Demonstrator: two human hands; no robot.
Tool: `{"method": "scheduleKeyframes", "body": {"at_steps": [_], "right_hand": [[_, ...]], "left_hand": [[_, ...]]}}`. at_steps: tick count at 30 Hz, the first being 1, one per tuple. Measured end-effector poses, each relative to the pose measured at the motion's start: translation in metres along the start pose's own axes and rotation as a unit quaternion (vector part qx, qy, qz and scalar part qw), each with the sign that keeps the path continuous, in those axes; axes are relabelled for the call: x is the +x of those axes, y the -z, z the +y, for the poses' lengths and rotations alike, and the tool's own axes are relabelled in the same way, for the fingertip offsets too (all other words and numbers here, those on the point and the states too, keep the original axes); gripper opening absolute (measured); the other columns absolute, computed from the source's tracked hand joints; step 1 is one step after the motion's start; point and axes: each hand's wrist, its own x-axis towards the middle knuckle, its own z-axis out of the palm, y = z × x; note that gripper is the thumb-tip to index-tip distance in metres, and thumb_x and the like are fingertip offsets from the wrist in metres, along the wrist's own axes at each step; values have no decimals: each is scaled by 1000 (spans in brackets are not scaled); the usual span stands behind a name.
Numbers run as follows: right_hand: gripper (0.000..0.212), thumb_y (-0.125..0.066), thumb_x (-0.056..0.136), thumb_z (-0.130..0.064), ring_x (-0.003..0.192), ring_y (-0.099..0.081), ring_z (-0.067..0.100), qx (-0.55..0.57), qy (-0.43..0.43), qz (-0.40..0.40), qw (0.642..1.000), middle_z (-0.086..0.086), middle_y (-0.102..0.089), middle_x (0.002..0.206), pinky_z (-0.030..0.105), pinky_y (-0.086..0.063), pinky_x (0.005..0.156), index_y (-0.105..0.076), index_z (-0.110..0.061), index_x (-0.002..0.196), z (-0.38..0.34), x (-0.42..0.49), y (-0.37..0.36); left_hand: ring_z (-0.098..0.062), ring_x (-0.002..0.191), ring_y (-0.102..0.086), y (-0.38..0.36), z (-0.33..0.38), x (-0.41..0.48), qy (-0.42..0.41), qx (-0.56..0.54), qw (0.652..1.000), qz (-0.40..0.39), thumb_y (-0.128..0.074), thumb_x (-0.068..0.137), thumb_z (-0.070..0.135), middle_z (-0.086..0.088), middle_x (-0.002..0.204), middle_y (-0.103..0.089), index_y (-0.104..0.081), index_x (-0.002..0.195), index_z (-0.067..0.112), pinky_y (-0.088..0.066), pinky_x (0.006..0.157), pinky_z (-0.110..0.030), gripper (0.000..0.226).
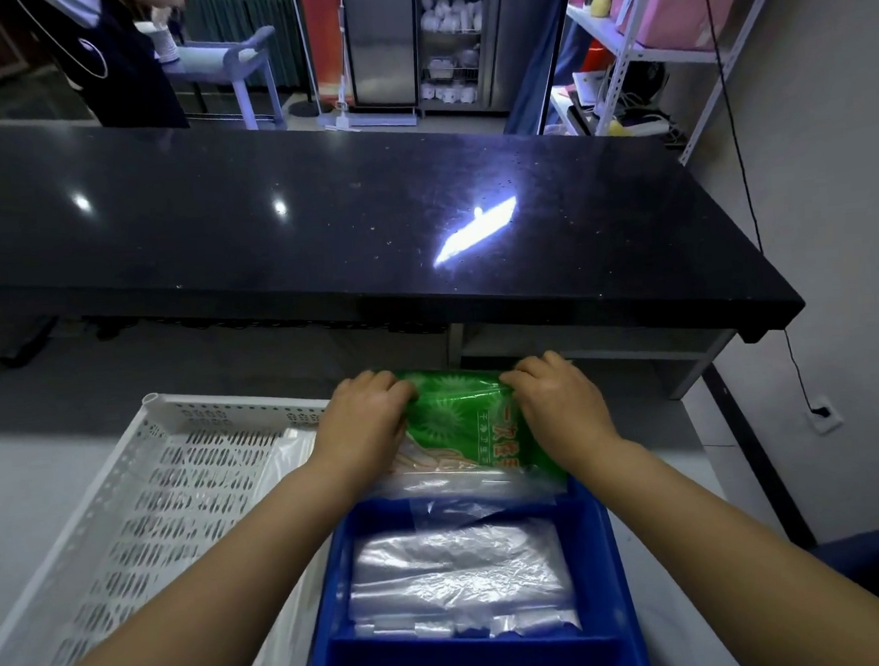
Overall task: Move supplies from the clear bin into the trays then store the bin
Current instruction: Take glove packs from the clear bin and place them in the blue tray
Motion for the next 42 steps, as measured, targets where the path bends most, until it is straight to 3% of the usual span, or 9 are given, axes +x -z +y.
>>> {"method": "scheduleKeyframes", "body": {"at_steps": [3, 7, 10, 13, 19, 22, 28, 33, 42], "right_hand": [[33, -62, 80, 4, 94, -58, 32, 37, -13, -28, 999, 12, -68, 105, 41, -51, 65, -66, -5, 112, 4, -4, 1], [22, -69, 76, 0, 81, -63, 28, 100, 4, 26, 995, 10, -70, 92, 39, -55, 58, -72, -7, 97, 1, -17, 15], [6, -71, 80, -12, 74, -62, 22, 180, 19, -9, 983, 5, -71, 80, 39, -54, 60, -72, -10, 85, -8, -37, 20], [13, -67, 83, -28, 75, -58, 15, 211, 32, -87, 973, 0, -69, 80, 31, -49, 66, -70, -16, 87, -16, -60, 16], [27, -57, 85, -45, 88, -51, 14, 201, 18, -165, 966, -5, -62, 94, 24, -34, 75, -60, -25, 103, -21, -72, 0], [25, -56, 83, -51, 80, -47, 11, 192, 13, -183, 964, -11, -56, 86, 24, -32, 71, -54, -28, 93, -23, -66, -2], [40, -49, 78, -66, 80, -42, 18, 115, 6, -260, 959, -4, -62, 96, 34, -37, 71, -46, -30, 96, -24, -64, -6], [56, -35, 80, -71, 87, -43, 20, 3, 70, -257, 964, 0, -60, 95, 34, -26, 74, -57, -22, 96, -26, -64, -9], [59, -28, 85, -68, 89, -39, 20, -13, 49, -276, 960, 3, -58, 95, 35, -23, 76, -61, -20, 100, -24, -64, -6]], "left_hand": [[-34, 89, -59, 4, 1, -1, -5, 0, 1000, 6, -66, 74, 7, -12, 94, -68, -68, 102, 10, -44, 74, -39, 28], [-30, 77, -61, 11, 7, -15, -33, -32, 998, 48, -80, 63, 12, -8, 83, -68, -70, 88, 10, -47, 64, -36, 27], [-26, 73, -62, 7, 19, -36, -104, -97, 990, -9, -78, 70, 19, -4, 77, -67, -69, 81, 14, -44, 63, -30, 15], [-23, 88, -61, -5, 30, -54, -126, -115, 981, -88, -66, 79, 27, -3, 92, -68, -67, 95, 18, -48, 73, -31, 18], [-20, 110, -52, -17, 36, -63, -68, -96, 981, -152, -56, 82, 45, 1, 119, -57, -47, 122, 24, -39, 90, -32, 46], [-18, 108, -51, -16, 37, -57, -82, -88, 984, -133, -60, 79, 45, 1, 118, -57, -49, 118, 22, -40, 88, -31, 46], [-26, 94, -55, -21, 38, -53, -74, -54, 970, -227, -61, 72, 55, -3, 107, -59, -45, 107, 21, -39, 74, -35, 51], [-28, 89, -58, -26, 37, -51, -72, -19, 970, -230, -56, 70, 63, -4, 99, -63, -48, 99, 20, -41, 74, -36, 53], [-28, 109, -41, -28, 29, -45, -43, 82, 964, -251, -47, 78, 65, -10, 110, -55, -64, 102, 13, -34, 85, -39, 59]]}}
